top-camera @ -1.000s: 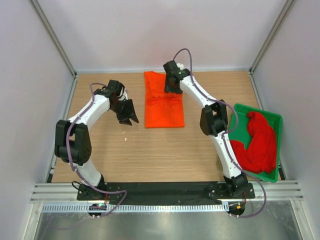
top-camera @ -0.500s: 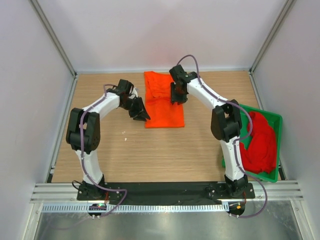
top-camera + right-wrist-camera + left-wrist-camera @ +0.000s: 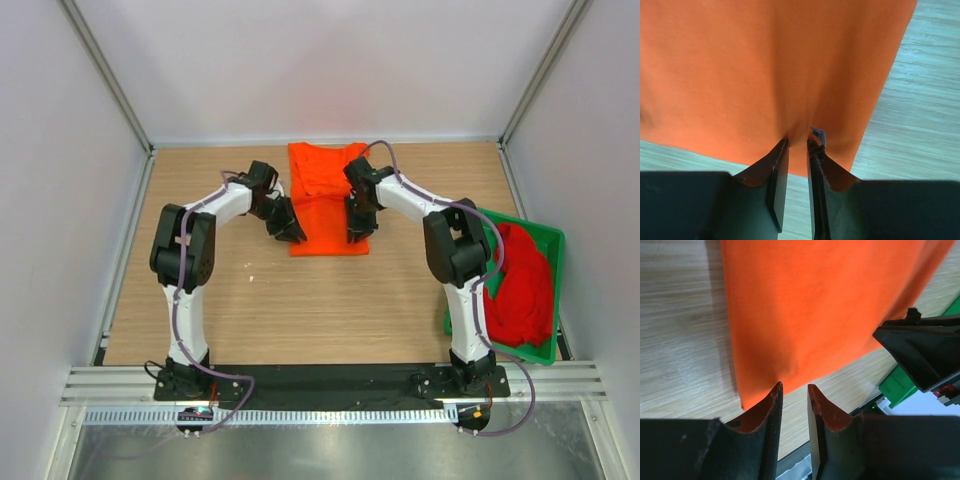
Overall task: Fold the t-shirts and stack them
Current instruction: Fold the tshirt
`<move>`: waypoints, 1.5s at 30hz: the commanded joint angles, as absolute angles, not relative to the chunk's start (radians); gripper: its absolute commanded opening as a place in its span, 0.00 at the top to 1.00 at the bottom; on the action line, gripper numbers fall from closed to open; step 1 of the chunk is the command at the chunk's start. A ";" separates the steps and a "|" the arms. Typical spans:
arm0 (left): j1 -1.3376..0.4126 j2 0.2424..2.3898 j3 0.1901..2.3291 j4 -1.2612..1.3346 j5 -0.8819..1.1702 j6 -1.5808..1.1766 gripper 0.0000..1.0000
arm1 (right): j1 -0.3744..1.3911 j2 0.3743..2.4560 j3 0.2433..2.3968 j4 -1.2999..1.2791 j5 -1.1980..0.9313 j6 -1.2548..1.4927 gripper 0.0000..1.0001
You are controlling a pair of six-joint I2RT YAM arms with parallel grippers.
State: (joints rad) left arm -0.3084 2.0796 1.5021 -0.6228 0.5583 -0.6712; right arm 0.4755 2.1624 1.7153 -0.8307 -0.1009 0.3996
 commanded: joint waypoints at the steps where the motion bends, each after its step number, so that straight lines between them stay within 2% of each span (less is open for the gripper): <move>1: -0.327 2.095 1.471 -0.652 0.526 -0.666 0.73 | 0.471 2.103 1.656 -0.784 -0.130 0.376 0.71; 9: -0.367 2.045 1.326 -0.640 0.465 -0.669 0.73 | 0.472 2.001 1.439 -0.704 -0.175 0.354 0.71; 16: -0.448 1.849 1.114 -0.624 0.449 -0.715 0.74 | 0.494 1.783 1.148 -0.669 -0.242 0.377 0.71; 20: -0.521 1.723 1.034 -0.621 0.468 -0.762 0.74 | 0.499 1.657 1.080 -0.707 -0.229 0.364 0.71; 23: -0.529 1.649 1.052 -0.655 0.469 -0.778 0.73 | 0.499 1.599 1.132 -0.784 -0.151 0.319 0.69; 26: -0.522 1.638 1.164 -0.742 0.422 -0.736 0.71 | 0.482 1.609 1.224 -0.821 -0.135 0.302 0.68; 37: -0.390 1.914 1.526 -0.756 0.525 -0.655 0.73 | 0.460 1.925 1.560 -0.784 -0.150 0.380 0.68; 45: -0.328 1.974 1.572 -0.755 0.557 -0.614 0.75 | 0.448 2.077 1.759 -0.842 -0.143 0.382 0.68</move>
State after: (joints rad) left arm -0.3382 1.9831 1.5257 -0.7498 0.5106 -0.6510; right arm 0.4538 2.0705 1.6676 -0.8104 -0.1593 0.3733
